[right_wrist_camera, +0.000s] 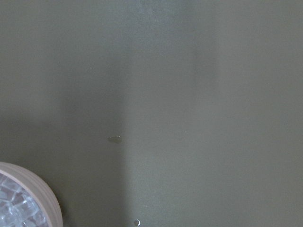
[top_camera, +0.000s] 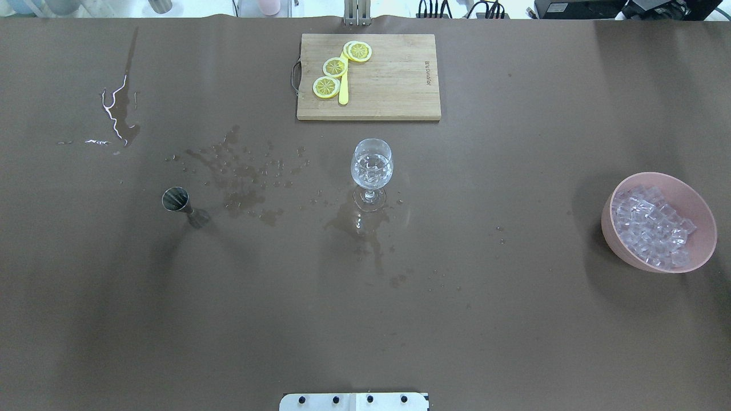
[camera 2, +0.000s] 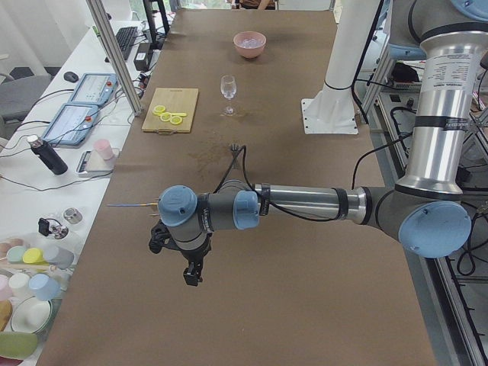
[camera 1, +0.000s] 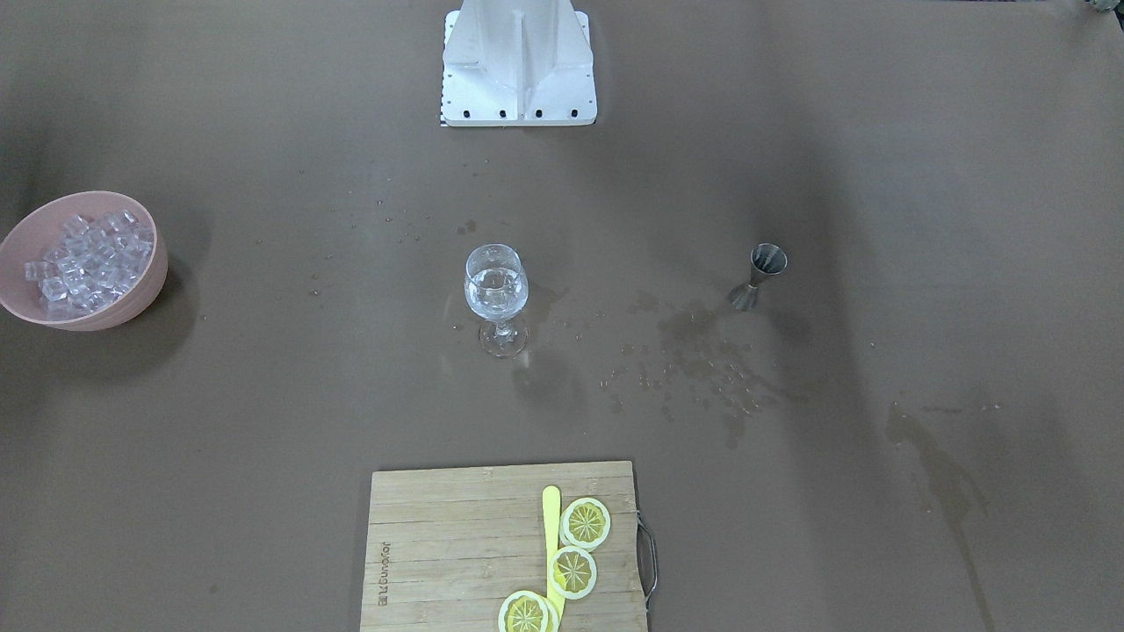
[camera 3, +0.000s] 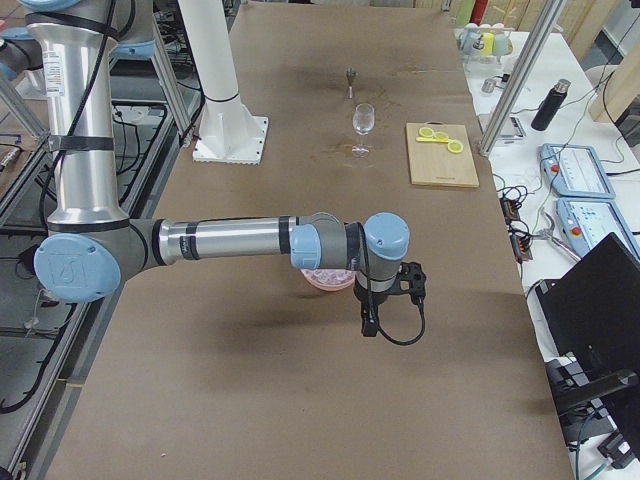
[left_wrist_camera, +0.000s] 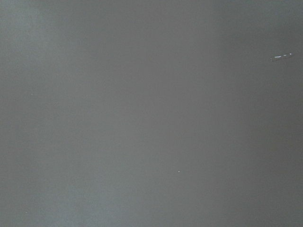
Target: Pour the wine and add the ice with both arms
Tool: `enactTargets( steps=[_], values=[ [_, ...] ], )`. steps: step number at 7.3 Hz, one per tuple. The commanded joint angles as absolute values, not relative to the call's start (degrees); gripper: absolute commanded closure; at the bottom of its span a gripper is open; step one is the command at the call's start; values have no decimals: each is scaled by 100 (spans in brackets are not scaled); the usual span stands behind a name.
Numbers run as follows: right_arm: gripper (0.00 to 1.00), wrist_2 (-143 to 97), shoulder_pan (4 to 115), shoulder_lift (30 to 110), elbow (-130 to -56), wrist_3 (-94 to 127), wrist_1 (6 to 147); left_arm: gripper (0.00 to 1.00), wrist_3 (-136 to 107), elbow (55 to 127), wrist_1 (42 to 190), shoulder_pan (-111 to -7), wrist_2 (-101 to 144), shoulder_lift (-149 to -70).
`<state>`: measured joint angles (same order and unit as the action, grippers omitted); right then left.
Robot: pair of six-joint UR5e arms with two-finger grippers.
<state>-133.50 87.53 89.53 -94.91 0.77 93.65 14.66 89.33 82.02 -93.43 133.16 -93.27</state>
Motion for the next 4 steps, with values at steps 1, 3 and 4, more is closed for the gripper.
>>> enactTargets(
  steps=[1, 3, 4],
  values=[
    [0, -13377, 8780, 8965, -9483, 79, 9369, 2, 1459, 9184, 8174, -9369, 13351, -9114],
    [0, -13377, 8780, 8965, -9483, 79, 9369, 2, 1459, 9176, 8165, -9369, 13351, -9132],
    [0, -13377, 8780, 8965, -9483, 79, 9369, 2, 1459, 9176, 8165, -9369, 13351, -9141]
  ],
)
